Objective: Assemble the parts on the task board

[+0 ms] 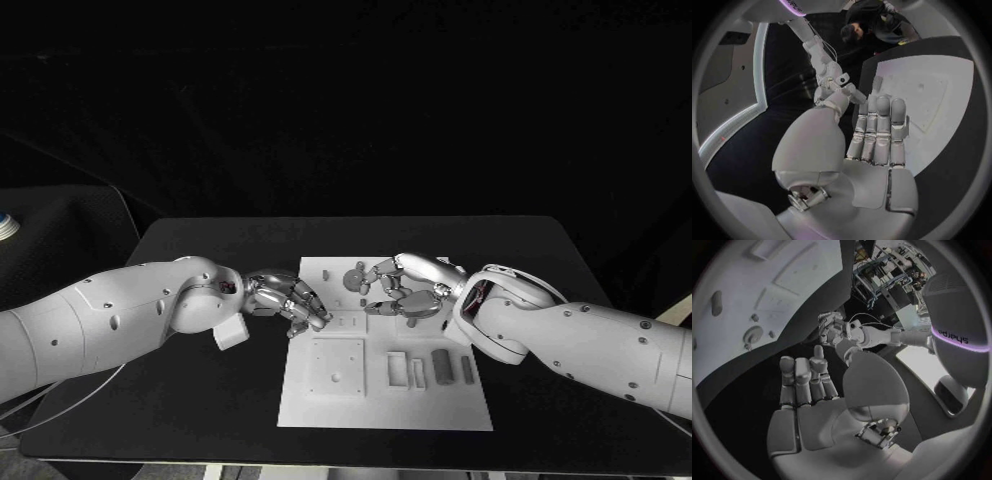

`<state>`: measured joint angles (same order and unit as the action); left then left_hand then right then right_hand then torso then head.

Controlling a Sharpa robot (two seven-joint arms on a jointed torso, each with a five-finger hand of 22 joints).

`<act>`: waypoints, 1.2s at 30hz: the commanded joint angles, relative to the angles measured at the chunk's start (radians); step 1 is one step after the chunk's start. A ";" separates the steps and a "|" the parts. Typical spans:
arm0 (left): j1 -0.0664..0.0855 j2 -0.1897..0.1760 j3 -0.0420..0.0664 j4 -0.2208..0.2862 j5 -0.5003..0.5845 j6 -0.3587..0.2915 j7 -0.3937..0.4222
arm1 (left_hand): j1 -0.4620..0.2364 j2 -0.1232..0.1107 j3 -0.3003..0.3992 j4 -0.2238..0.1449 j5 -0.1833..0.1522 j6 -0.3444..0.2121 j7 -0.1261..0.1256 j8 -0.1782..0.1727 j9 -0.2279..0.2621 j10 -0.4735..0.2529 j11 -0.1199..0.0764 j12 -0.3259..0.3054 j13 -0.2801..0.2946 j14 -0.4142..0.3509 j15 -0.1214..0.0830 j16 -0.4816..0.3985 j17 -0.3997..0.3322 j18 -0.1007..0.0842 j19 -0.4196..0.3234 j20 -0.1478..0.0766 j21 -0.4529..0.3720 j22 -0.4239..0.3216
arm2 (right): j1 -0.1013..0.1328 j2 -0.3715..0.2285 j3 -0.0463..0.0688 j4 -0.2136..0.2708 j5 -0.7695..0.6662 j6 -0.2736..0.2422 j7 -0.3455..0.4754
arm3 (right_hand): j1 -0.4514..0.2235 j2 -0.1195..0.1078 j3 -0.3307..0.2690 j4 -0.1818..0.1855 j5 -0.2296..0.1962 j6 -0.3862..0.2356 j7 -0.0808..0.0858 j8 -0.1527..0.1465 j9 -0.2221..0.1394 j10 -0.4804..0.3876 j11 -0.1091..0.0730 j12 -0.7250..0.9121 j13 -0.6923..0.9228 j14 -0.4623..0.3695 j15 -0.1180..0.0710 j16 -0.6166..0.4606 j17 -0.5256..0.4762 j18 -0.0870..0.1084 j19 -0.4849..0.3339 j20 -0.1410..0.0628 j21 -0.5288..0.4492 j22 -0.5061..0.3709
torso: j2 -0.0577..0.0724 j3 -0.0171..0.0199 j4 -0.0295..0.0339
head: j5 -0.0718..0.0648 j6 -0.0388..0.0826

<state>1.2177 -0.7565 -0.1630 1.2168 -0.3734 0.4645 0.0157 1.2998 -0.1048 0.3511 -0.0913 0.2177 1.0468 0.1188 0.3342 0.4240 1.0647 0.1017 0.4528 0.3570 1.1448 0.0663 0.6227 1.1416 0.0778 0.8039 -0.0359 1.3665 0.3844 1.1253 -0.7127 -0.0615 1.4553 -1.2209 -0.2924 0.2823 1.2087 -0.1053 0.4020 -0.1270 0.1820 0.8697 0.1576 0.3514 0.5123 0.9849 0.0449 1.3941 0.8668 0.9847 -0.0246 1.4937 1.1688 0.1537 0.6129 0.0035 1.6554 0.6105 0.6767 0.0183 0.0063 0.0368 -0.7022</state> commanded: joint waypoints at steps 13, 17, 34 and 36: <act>0.001 0.011 0.001 -0.004 0.016 0.125 -0.053 | -0.001 0.014 0.002 -0.005 0.004 0.003 -0.008 0.004 0.001 0.000 -0.006 -0.005 -0.002 -0.007 0.001 -0.004 -0.001 0.006 -0.010 0.001 -0.008 -0.002 | -0.005 0.044 -0.013 0.016 -0.042 0.065 0.038 | 0.017 -0.004 0.007 -0.001 0.002 -0.006 0.000 -0.005 -0.002 -0.004 -0.003 -0.003 -0.004 -0.007 -0.002 0.002 -0.003 -0.003 -0.010 -0.002 0.040 -0.002 | 0.000 -0.0015 -0.0007 | 0.008 -0.010; 0.002 0.014 0.001 -0.004 0.016 0.129 -0.054 | -0.001 0.015 0.003 -0.005 0.004 0.003 -0.008 0.004 0.001 0.001 -0.006 -0.005 -0.003 -0.008 0.001 -0.004 -0.001 0.005 -0.011 0.002 -0.008 -0.002 | -0.007 0.051 -0.016 0.019 -0.043 0.070 0.040 | 0.019 -0.008 0.007 -0.001 0.001 -0.019 0.000 -0.013 -0.005 -0.004 -0.003 -0.004 -0.006 -0.008 -0.001 0.002 -0.004 -0.004 -0.011 -0.001 0.040 -0.003 | 0.000 -0.0015 0.0000 | 0.009 -0.012; 0.002 0.018 0.001 -0.004 0.016 0.138 -0.059 | -0.002 0.017 0.004 -0.006 0.004 0.004 -0.008 0.004 0.001 0.003 -0.006 -0.006 -0.003 -0.011 0.001 -0.003 -0.001 0.004 -0.016 0.003 -0.011 -0.003 | -0.011 0.075 -0.028 0.021 -0.043 0.061 0.050 | 0.024 -0.005 0.010 -0.001 0.002 -0.024 -0.001 -0.016 -0.007 -0.004 -0.003 -0.005 -0.007 -0.008 -0.001 0.002 -0.004 -0.005 -0.011 -0.001 0.040 -0.004 | 0.000 -0.0014 -0.0006 | 0.017 -0.017; 0.002 0.019 0.001 -0.004 0.016 0.139 -0.061 | -0.002 0.017 0.004 -0.006 0.004 0.004 -0.007 0.004 0.001 0.003 -0.005 -0.006 -0.003 -0.011 0.001 -0.003 -0.001 0.004 -0.017 0.003 -0.012 -0.004 | -0.011 0.077 -0.028 0.021 -0.040 0.055 0.053 | 0.024 -0.004 0.010 -0.001 0.002 -0.025 -0.001 -0.016 -0.007 -0.004 -0.003 -0.005 -0.007 -0.008 -0.001 0.002 -0.004 -0.005 -0.011 -0.001 0.040 -0.004 | 0.000 -0.0014 -0.0005 | 0.018 -0.017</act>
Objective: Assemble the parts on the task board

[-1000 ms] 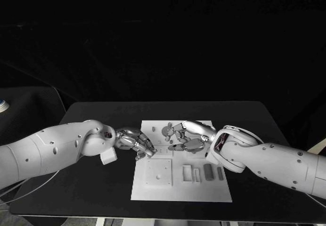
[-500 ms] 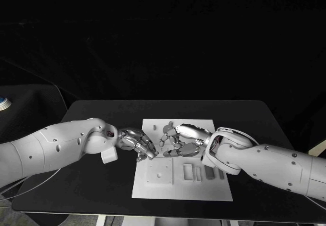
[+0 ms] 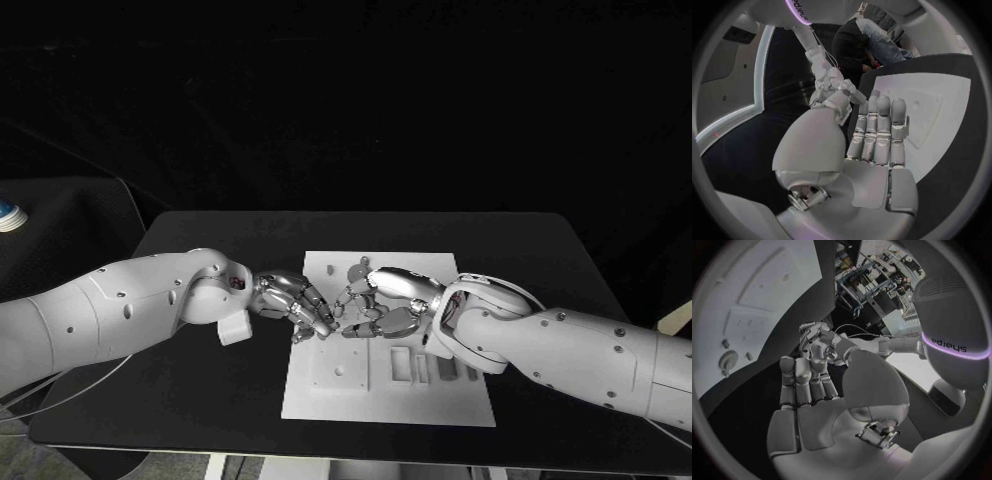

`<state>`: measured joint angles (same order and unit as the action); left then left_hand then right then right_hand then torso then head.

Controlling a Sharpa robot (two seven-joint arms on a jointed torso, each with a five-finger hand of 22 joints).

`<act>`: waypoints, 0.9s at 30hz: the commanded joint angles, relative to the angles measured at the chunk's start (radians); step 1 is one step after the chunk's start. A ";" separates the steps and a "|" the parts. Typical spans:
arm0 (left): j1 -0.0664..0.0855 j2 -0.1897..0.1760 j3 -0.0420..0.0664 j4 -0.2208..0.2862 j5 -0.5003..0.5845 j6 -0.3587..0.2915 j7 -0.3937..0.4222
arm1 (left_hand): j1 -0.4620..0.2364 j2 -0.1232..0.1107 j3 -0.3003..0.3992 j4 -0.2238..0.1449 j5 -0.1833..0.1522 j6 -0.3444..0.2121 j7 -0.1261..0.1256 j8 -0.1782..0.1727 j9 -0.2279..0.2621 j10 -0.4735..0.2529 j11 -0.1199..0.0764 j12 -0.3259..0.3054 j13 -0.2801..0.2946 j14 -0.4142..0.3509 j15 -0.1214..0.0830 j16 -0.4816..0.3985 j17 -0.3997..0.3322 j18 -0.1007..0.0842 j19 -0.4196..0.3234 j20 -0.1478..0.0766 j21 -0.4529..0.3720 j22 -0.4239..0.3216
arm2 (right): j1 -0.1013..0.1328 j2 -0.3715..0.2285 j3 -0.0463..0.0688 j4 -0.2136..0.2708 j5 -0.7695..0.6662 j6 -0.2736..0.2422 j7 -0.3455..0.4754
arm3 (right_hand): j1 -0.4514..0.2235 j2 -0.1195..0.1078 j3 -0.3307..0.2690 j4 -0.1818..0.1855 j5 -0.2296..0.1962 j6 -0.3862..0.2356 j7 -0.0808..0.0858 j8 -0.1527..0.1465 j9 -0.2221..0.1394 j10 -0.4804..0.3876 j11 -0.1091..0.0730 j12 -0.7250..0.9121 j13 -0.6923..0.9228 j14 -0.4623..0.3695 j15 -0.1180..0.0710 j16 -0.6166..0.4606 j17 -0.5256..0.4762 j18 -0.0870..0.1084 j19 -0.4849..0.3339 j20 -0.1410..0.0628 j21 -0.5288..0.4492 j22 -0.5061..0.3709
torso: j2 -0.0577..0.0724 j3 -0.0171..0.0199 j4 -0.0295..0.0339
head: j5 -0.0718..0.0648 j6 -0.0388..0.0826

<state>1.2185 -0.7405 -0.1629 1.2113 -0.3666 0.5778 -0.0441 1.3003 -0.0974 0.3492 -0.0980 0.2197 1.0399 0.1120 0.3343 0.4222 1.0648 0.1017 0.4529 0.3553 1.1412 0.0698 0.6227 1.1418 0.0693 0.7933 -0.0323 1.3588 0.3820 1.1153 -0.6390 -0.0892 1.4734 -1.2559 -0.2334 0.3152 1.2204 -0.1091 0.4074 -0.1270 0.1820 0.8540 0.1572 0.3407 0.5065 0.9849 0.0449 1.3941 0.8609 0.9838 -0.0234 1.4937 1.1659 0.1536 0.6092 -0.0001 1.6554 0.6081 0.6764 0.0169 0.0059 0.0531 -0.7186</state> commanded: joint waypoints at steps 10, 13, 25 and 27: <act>0.001 0.004 0.000 0.002 0.010 0.032 -0.004 | -0.003 0.010 0.006 0.001 0.002 0.011 0.000 0.004 0.003 0.004 -0.005 -0.007 -0.002 -0.009 -0.002 -0.003 -0.001 0.012 -0.009 0.000 -0.006 -0.002 | -0.001 0.015 0.000 -0.002 -0.004 -0.002 0.021 | 0.018 0.006 0.009 0.000 0.003 -0.009 0.001 -0.005 -0.001 -0.002 -0.003 -0.004 -0.002 -0.007 -0.002 0.003 -0.002 -0.004 -0.006 0.002 0.041 -0.002 | 0.000 0.0000 -0.0003 | 0.004 -0.002; 0.001 0.005 0.000 0.002 0.010 0.034 -0.003 | -0.003 0.011 0.006 0.001 0.002 0.011 0.000 0.005 0.003 0.004 -0.005 -0.007 -0.002 -0.009 -0.002 -0.003 -0.001 0.011 -0.009 0.000 -0.006 -0.002 | -0.001 0.020 -0.003 -0.004 -0.006 0.000 0.020 | 0.018 0.006 0.009 0.000 0.003 -0.009 0.001 -0.005 -0.001 -0.002 -0.003 -0.004 -0.002 -0.006 -0.002 0.003 -0.002 -0.004 -0.006 0.002 0.041 -0.002 | 0.000 -0.0003 -0.0006 | 0.005 -0.002; 0.001 0.007 0.000 0.002 0.015 0.039 -0.007 | -0.004 0.012 0.007 0.001 0.002 0.011 0.000 0.005 0.003 0.005 -0.005 -0.007 -0.002 -0.011 -0.002 -0.002 -0.001 0.011 -0.012 0.000 -0.007 -0.002 | -0.004 0.031 -0.008 -0.010 -0.006 0.007 0.021 | 0.022 0.012 0.013 0.002 0.003 -0.004 0.002 -0.003 0.001 0.000 -0.003 -0.004 -0.003 -0.005 -0.002 0.004 -0.002 -0.004 -0.005 0.002 0.042 -0.002 | 0.000 -0.0002 -0.0002 | 0.009 -0.003; 0.002 0.007 0.000 0.002 0.018 0.040 -0.008 | -0.004 0.012 0.007 0.001 0.002 0.011 0.000 0.005 0.003 0.006 -0.004 -0.007 -0.002 -0.011 -0.002 -0.002 -0.001 0.011 -0.012 0.000 -0.008 -0.003 | -0.005 0.032 -0.009 -0.010 -0.007 0.009 0.022 | 0.023 0.014 0.014 0.002 0.003 -0.001 0.003 -0.002 0.001 0.000 -0.004 -0.003 -0.003 -0.005 -0.002 0.004 -0.003 -0.004 -0.005 0.002 0.042 -0.002 | 0.000 -0.0002 -0.0002 | 0.009 -0.003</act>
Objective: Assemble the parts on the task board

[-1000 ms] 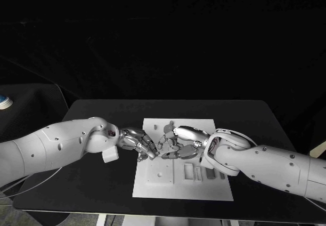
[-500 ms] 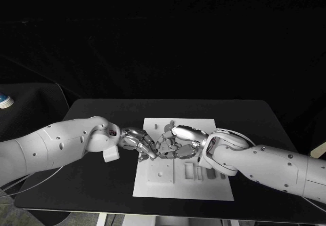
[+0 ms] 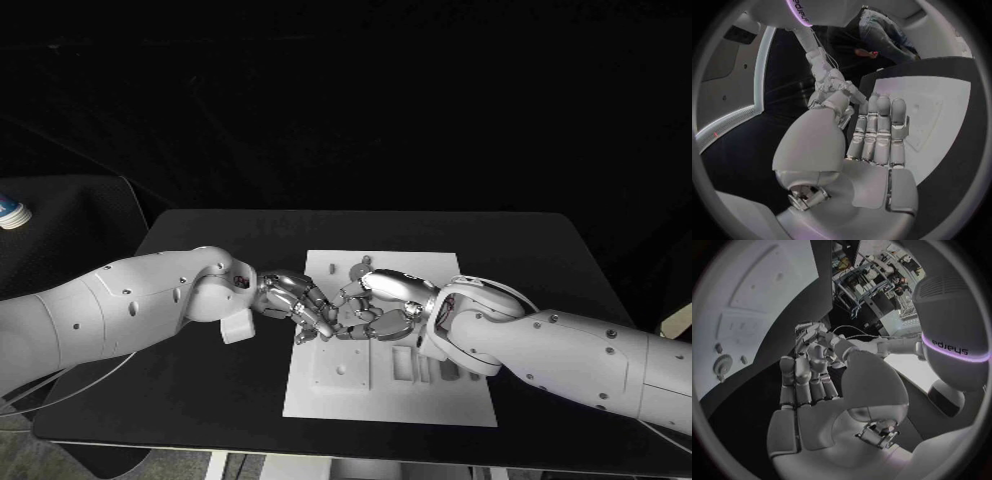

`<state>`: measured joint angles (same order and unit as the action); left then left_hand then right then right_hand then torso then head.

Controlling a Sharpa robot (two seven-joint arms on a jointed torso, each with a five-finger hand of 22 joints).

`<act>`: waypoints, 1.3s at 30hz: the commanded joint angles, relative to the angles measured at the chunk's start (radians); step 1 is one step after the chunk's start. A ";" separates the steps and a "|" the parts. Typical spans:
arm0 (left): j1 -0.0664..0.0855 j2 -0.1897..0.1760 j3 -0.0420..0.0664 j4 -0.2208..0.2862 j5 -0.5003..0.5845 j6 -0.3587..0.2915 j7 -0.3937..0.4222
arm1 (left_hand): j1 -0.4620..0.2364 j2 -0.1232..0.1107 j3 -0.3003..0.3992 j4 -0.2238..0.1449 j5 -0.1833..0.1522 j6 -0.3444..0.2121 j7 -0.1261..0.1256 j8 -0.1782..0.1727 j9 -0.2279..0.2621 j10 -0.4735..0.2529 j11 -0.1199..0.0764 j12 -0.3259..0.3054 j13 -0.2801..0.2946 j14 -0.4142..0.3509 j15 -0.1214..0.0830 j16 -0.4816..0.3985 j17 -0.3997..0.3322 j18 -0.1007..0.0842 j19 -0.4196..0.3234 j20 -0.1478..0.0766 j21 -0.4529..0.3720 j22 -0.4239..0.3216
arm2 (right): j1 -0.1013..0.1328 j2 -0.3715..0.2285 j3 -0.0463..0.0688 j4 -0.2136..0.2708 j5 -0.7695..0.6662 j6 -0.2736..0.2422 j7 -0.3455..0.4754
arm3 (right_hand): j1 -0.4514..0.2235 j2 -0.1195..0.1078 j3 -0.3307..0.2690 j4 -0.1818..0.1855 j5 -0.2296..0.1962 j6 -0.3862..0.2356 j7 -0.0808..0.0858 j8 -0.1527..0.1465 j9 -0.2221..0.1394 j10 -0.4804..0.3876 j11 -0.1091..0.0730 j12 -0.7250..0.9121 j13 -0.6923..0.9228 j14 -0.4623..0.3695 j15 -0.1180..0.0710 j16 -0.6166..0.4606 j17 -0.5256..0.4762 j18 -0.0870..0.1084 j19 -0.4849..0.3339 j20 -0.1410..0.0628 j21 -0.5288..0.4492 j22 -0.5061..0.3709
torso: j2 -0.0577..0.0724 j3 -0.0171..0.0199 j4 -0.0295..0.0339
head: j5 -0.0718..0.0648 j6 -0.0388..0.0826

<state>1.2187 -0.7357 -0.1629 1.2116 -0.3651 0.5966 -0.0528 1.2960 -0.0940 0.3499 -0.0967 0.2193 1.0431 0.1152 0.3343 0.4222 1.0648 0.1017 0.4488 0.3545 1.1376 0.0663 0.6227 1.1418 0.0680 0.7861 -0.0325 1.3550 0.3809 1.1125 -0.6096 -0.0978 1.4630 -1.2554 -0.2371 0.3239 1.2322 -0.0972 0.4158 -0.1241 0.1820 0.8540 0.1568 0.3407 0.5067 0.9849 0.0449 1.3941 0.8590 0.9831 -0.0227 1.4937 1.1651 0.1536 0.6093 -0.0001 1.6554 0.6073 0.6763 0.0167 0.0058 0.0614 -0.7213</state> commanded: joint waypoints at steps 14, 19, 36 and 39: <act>0.001 0.001 0.001 0.001 0.028 0.031 -0.003 | 0.000 0.011 0.007 -0.001 0.003 0.009 -0.002 0.005 0.003 0.007 -0.004 -0.004 -0.002 -0.009 0.002 -0.001 -0.001 0.011 -0.008 0.001 -0.006 -0.002 | -0.010 0.001 -0.003 -0.009 -0.012 0.024 0.012 | 0.019 0.020 0.017 0.004 0.003 0.053 0.000 0.024 0.013 0.006 -0.004 -0.001 -0.005 0.000 -0.003 0.008 -0.004 -0.006 -0.001 0.002 0.047 -0.003 | 0.000 0.0003 -0.0003 | 0.003 -0.003; 0.002 0.000 0.001 0.001 0.028 0.033 -0.006 | 0.000 0.012 0.008 -0.001 0.003 0.009 -0.002 0.005 0.003 0.008 -0.004 -0.004 -0.002 -0.010 0.002 -0.001 0.000 0.011 -0.009 0.001 -0.006 -0.003 | -0.010 0.000 -0.003 -0.010 -0.012 0.025 0.012 | 0.021 0.028 0.021 0.006 0.003 0.071 -0.002 0.032 0.017 0.009 -0.005 0.000 -0.006 0.002 -0.003 0.010 -0.004 -0.006 0.000 0.002 0.048 -0.003 | 0.000 0.0005 -0.0001 | 0.003 -0.004; 0.002 0.001 0.001 0.000 0.028 0.035 -0.012 | 0.000 0.013 0.009 -0.001 0.003 0.009 -0.002 0.005 0.003 0.009 -0.003 -0.004 -0.002 -0.011 0.002 0.000 0.000 0.010 -0.011 0.002 -0.008 -0.003 | -0.010 0.000 -0.003 -0.007 -0.011 0.018 0.020 | 0.022 0.051 0.031 0.010 0.003 0.103 -0.006 0.045 0.024 0.016 -0.005 0.003 -0.009 0.007 -0.004 0.014 -0.005 -0.006 0.004 0.002 0.053 -0.004 | 0.000 0.0003 -0.0002 | 0.003 -0.004; 0.002 0.002 0.001 0.000 0.028 0.036 -0.012 | 0.000 0.014 0.009 -0.001 0.003 0.010 -0.001 0.005 0.003 0.010 -0.003 -0.004 -0.002 -0.011 0.002 0.000 0.000 0.010 -0.012 0.002 -0.008 -0.003 | -0.010 0.002 -0.003 -0.006 -0.011 0.016 0.020 | 0.022 0.051 0.031 0.010 0.003 0.104 -0.006 0.045 0.024 0.017 -0.006 0.003 -0.009 0.008 -0.004 0.014 -0.005 -0.006 0.004 0.002 0.053 -0.004 | 0.000 0.0002 -0.0001 | 0.004 -0.005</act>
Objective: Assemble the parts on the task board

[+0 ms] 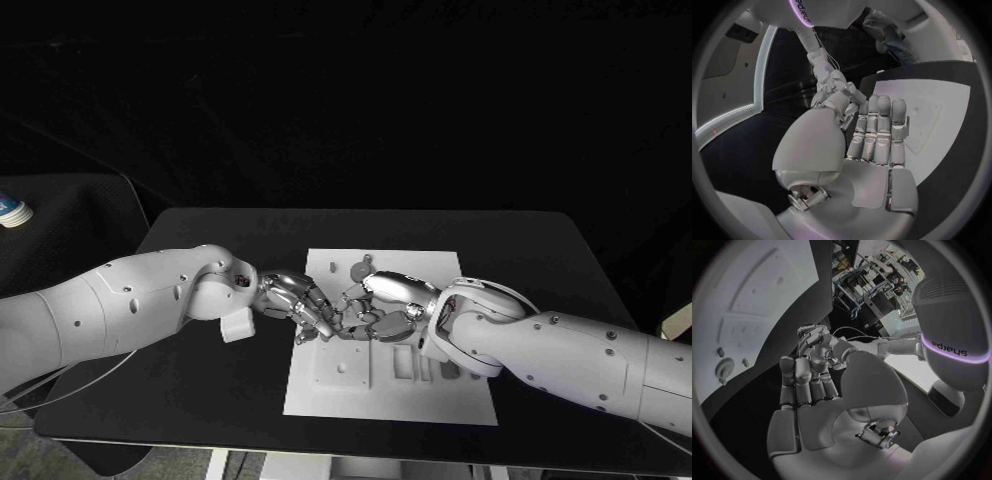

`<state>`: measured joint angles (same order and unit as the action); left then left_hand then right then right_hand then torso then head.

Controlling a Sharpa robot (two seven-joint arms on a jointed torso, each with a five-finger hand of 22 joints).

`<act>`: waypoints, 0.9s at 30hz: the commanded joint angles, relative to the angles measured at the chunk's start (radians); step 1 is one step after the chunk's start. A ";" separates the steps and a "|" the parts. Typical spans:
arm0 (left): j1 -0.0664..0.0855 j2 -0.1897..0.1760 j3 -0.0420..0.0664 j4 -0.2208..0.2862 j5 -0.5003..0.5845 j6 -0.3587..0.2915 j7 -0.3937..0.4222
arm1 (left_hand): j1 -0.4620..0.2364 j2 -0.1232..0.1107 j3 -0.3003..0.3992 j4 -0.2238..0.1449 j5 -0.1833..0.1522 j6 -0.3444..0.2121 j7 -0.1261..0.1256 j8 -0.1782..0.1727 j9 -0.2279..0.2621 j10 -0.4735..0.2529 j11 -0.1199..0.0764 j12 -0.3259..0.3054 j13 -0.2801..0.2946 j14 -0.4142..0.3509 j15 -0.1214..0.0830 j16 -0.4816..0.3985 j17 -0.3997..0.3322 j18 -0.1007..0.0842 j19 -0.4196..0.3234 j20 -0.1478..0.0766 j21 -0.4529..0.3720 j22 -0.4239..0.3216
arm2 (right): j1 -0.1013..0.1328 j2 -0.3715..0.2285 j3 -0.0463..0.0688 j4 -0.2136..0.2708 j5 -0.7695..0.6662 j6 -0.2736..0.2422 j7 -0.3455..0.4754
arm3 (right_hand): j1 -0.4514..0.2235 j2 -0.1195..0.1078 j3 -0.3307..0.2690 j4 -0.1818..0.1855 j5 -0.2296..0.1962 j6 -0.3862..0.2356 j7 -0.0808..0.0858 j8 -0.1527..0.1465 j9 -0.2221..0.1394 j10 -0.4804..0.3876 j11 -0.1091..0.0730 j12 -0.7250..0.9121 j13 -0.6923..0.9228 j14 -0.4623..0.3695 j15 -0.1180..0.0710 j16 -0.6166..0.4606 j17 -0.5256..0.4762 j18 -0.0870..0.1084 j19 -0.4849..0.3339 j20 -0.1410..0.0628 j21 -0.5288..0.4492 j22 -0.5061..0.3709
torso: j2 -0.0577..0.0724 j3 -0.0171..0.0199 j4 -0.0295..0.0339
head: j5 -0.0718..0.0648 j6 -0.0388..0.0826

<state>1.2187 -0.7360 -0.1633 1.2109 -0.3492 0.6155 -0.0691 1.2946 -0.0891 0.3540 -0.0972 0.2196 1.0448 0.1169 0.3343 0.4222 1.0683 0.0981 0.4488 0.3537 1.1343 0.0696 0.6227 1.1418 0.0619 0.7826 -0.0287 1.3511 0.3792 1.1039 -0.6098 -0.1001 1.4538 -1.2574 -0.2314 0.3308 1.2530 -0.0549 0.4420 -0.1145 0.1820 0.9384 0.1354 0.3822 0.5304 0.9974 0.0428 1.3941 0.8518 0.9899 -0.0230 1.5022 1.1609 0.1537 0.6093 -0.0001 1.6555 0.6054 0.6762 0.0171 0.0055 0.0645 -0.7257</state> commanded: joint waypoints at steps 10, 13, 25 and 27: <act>0.002 0.002 0.001 0.001 0.012 0.020 0.002 | 0.001 0.009 0.005 -0.001 0.003 0.008 -0.003 0.005 0.003 0.007 0.001 -0.004 -0.002 -0.009 -0.001 0.000 0.000 0.016 -0.010 -0.002 -0.005 -0.002 | -0.001 0.002 -0.001 0.003 -0.005 -0.005 0.003 | -0.012 -0.020 -0.007 -0.004 0.001 -0.003 0.020 -0.014 -0.006 0.005 -0.003 0.002 -0.006 0.001 -0.004 0.006 -0.003 -0.007 0.003 0.002 0.054 -0.003 | 0.000 -0.0003 0.0003 | 0.002 0.000; 0.002 0.002 0.001 0.001 0.012 0.021 0.001 | 0.001 0.009 0.005 -0.001 0.003 0.008 -0.003 0.005 0.003 0.007 0.001 -0.004 -0.002 -0.009 -0.001 0.000 0.000 0.016 -0.010 -0.002 -0.005 -0.002 | -0.001 0.003 -0.001 0.004 -0.003 -0.004 0.004 | -0.014 -0.025 -0.009 -0.004 0.001 -0.009 0.020 -0.018 -0.007 0.004 -0.003 0.001 -0.007 0.001 -0.004 0.006 -0.004 -0.007 0.003 0.002 0.054 -0.004 | 0.000 -0.0003 0.0003 | 0.002 -0.001; 0.002 0.003 0.001 -0.001 0.012 0.022 -0.002 | 0.001 0.011 0.006 -0.001 0.003 0.009 -0.002 0.006 0.003 0.008 0.001 -0.004 -0.002 -0.010 -0.001 0.001 0.000 0.015 -0.011 -0.001 -0.006 -0.002 | -0.002 0.005 -0.001 0.005 0.007 -0.001 0.009 | -0.017 -0.033 -0.012 -0.005 0.001 -0.019 0.022 -0.025 -0.010 0.002 -0.003 -0.001 -0.008 -0.001 -0.004 0.005 -0.005 -0.007 0.001 0.002 0.053 -0.005 | 0.000 0.0001 0.0000 | 0.003 -0.001; 0.002 0.003 0.001 -0.001 0.012 0.022 -0.003 | 0.001 0.011 0.006 -0.001 0.003 0.009 -0.002 0.006 0.003 0.008 0.001 -0.004 -0.002 -0.010 -0.001 0.001 0.000 0.015 -0.012 -0.001 -0.006 -0.002 | -0.002 0.005 -0.001 0.005 0.007 0.000 0.009 | -0.017 -0.033 -0.012 -0.005 0.001 -0.020 0.022 -0.025 -0.010 0.002 -0.003 -0.001 -0.008 -0.001 -0.004 0.005 -0.005 -0.007 0.001 0.002 0.053 -0.005 | 0.000 0.0002 -0.0001 | 0.003 -0.002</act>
<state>1.2189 -0.7353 -0.1632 1.2087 -0.3477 0.6203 -0.0750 1.2964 -0.0880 0.3527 -0.0982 0.2197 1.0429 0.1150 0.3343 0.4222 1.0683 0.0981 0.4488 0.3530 1.1307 0.0660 0.6227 1.1418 0.0607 0.7790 -0.0324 1.3511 0.3785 1.1033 -0.6066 -0.1007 1.4560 -1.2527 -0.2357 0.3293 1.2361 -0.0804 0.4378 -0.1187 0.1820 0.9240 0.1557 0.3627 0.5220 0.9976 0.0431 1.3941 0.8449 0.9900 -0.0229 1.5021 1.1567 0.1537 0.6093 -0.0001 1.6555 0.6017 0.6762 0.0170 0.0056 0.0672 -0.7270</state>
